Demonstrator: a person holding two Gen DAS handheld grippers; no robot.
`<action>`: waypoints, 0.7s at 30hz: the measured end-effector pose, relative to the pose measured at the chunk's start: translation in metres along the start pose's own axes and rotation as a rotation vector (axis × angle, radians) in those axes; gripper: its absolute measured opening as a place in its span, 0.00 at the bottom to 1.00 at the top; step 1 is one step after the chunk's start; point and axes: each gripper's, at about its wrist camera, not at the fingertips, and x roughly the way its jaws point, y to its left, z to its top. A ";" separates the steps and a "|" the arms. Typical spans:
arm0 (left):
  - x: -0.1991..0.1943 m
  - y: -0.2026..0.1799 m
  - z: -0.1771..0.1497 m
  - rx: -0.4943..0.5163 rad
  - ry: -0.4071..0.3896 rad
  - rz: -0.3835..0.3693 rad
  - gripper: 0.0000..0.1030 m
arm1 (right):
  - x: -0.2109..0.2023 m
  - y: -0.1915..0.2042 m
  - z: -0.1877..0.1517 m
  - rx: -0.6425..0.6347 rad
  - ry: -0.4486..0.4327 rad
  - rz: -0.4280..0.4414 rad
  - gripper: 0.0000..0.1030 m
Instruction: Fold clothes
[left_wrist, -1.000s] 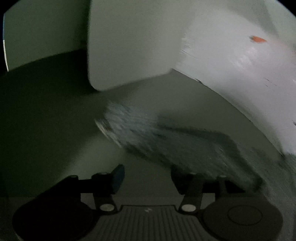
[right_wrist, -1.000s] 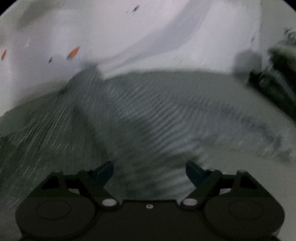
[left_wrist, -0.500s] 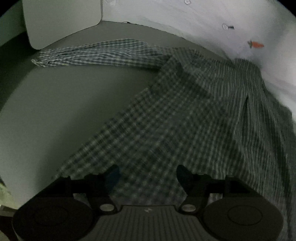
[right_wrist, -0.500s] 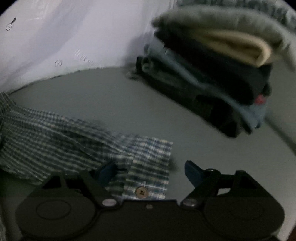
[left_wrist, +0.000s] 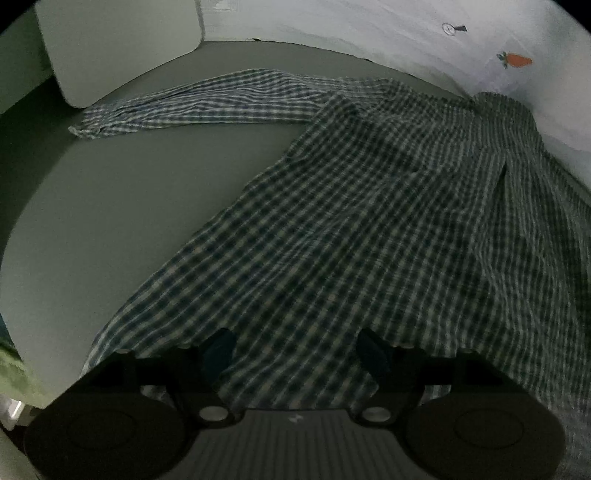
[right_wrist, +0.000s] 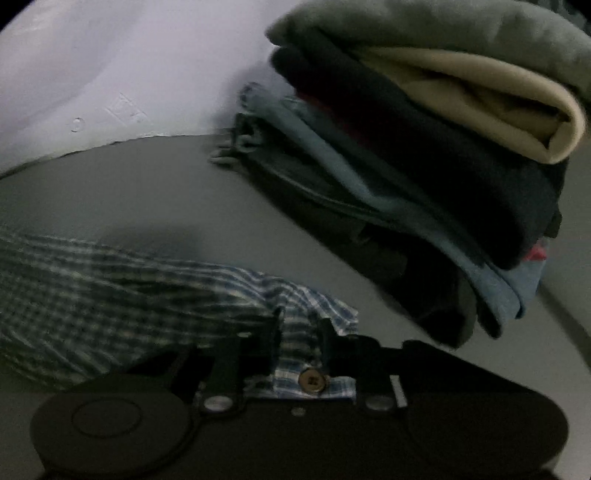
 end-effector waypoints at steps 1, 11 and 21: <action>0.002 0.000 0.001 0.007 0.002 -0.002 0.76 | 0.002 0.002 0.002 -0.021 0.005 -0.027 0.45; -0.001 0.024 0.013 -0.010 -0.001 -0.102 0.83 | -0.060 0.028 -0.013 0.056 0.067 0.157 0.99; 0.010 0.127 0.063 -0.122 -0.074 -0.119 0.87 | -0.207 0.164 -0.073 -0.015 -0.066 0.358 1.00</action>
